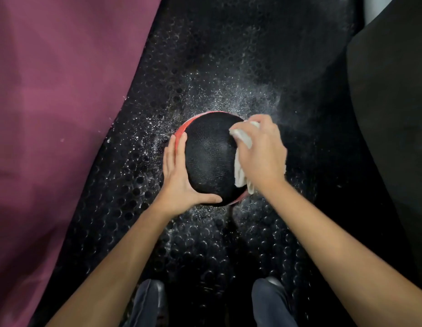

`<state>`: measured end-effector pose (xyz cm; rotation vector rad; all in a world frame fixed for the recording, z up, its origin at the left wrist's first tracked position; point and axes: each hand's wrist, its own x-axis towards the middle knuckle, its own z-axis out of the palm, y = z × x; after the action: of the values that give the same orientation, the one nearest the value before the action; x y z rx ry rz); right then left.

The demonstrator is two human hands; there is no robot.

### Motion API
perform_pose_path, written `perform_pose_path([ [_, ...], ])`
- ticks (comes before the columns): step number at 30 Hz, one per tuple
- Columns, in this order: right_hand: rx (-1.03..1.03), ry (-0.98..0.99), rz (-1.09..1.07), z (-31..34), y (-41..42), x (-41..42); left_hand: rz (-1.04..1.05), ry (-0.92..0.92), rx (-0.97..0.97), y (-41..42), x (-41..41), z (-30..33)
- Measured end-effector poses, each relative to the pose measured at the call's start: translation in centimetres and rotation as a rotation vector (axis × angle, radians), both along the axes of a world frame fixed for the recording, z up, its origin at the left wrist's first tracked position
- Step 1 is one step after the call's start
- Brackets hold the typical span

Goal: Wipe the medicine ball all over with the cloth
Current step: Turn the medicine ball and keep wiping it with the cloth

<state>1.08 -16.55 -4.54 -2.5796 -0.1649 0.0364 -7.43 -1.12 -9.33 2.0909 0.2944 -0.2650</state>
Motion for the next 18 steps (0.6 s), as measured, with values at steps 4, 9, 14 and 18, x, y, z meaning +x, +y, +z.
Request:
perform_pose_path([
  [4, 0.054, 0.084, -0.206, 0.4, -0.8, 2.1, -0.01, -0.009, 0.041, -1.1, 0.9, 0.5],
  [9, -0.095, -0.058, 0.103, 0.9, 0.6, -1.5, 0.02, 0.01, 0.055, -0.9, 0.8, 0.5],
  [14, -0.078, -0.026, 0.081, 0.9, 1.4, 1.4, -0.045, 0.064, 0.035, 0.2, 1.8, 1.0],
  [18, -0.134, -0.014, 0.122, 0.7, 1.7, 4.9, -0.055, 0.035, 0.064, 0.0, 2.9, 1.1],
])
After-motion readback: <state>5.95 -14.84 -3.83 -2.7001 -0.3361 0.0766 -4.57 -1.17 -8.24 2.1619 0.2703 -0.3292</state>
